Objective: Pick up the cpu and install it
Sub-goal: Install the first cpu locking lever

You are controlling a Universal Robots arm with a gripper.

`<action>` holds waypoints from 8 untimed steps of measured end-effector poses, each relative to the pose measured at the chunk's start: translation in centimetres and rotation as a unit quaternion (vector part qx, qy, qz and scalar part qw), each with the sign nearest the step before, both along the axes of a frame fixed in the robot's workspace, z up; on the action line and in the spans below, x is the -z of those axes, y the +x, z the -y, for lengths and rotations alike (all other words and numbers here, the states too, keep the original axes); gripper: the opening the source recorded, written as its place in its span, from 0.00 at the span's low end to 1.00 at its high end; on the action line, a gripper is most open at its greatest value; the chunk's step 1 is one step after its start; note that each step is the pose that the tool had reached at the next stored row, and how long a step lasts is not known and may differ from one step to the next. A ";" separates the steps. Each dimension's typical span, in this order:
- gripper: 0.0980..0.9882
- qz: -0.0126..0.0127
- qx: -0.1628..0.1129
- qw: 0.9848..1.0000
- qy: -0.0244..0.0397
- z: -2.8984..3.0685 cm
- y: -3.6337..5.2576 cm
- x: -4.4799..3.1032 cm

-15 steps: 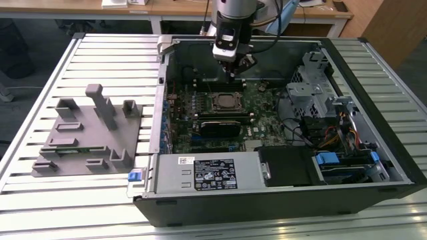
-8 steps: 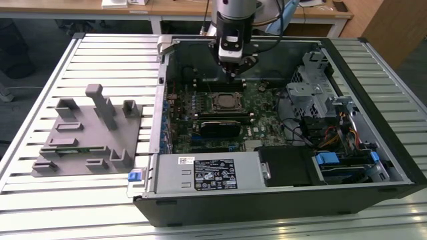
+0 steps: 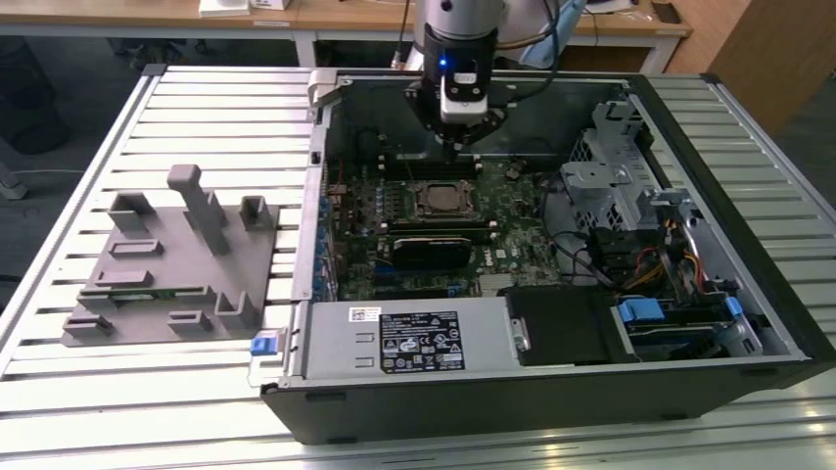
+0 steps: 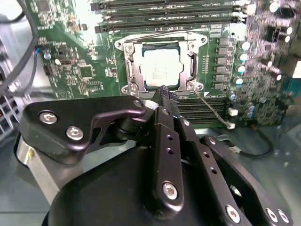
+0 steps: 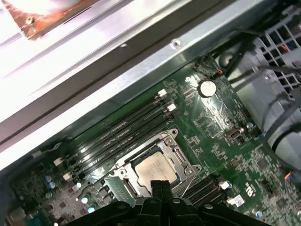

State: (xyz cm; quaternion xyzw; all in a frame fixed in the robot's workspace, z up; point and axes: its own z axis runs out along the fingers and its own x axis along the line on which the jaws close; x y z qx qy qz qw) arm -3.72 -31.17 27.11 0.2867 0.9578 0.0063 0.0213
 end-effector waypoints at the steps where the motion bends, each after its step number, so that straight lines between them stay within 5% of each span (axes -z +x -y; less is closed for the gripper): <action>1: 0.01 0.000 -0.009 1.000 0.000 0.00 0.00 0.01; 8: 0.01 0.000 -0.073 0.997 0.000 0.00 0.00 0.07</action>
